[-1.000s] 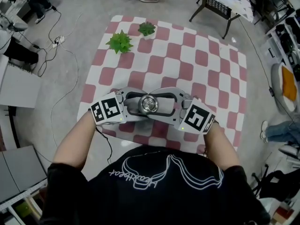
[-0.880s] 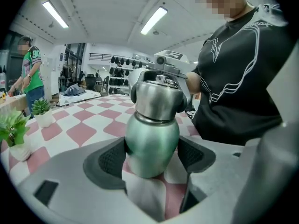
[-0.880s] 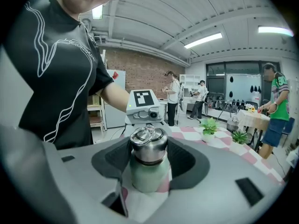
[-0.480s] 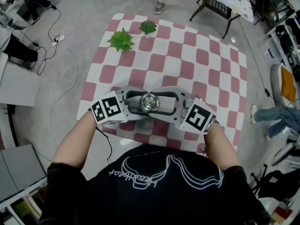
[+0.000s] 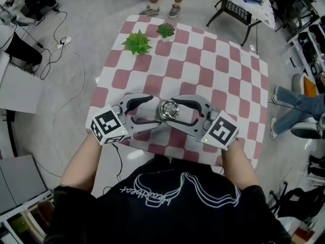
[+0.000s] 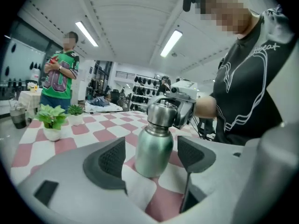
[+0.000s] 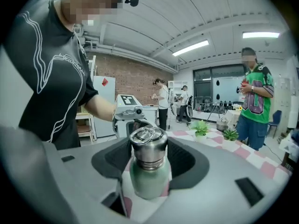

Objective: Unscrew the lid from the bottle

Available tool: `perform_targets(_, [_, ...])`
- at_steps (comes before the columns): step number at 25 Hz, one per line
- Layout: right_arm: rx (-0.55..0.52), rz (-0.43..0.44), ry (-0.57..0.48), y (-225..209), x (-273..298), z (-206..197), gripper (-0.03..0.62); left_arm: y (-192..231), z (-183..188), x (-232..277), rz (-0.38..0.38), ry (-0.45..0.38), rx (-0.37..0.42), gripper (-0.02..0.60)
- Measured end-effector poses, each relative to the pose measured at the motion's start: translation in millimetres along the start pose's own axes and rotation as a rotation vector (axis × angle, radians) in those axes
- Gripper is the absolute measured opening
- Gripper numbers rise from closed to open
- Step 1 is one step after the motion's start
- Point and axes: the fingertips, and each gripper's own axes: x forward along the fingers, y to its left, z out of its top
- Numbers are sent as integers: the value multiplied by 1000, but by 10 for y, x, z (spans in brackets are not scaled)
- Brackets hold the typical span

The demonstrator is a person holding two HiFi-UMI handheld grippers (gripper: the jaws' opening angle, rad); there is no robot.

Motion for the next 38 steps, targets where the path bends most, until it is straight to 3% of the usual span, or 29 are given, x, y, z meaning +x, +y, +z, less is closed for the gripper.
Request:
perform_targets(3, [24, -42, -52, -5, -67, 139, 245, -27, 181, -191, 69, -89, -49, 348])
perform_targets(7, [49, -89, -110, 70, -192, 378, 244, -132, 414, -358, 185, -143, -65, 325])
perform_targets(9, [97, -117, -166, 90, -310, 524, 244, -180, 564, -431, 254, -183, -90, 144])
perform_targets(10, [118, -134, -189, 99, -382, 587, 244, -209, 642, -470, 289, -208, -117, 86])
perform_targets(14, [168, -204, -247, 135, -708, 765, 244, -447, 980, -541, 373, -296, -182, 11])
perform_targets(17, [175, -250, -277, 160, -907, 886, 244, -641, 1186, -519, 424, -309, -160, 6])
perform_targets(20, [192, -282, -297, 237, -1097, 985, 244, -881, 1323, -451, 428, -310, -153, 6])
perform_targets(25, [212, -262, -381, 386, -1290, 1264, 244, -1067, 1429, -410, 482, -313, -169, 6])
perform_targets(32, [177, -275, -301, 515, -1401, 1183, 244, -1279, 1494, -426, 539, -302, -118, 6])
perform_targets(38, [193, -274, -313, 531, -1472, 1172, 244, -1310, 1514, -411, 556, -302, -125, 6])
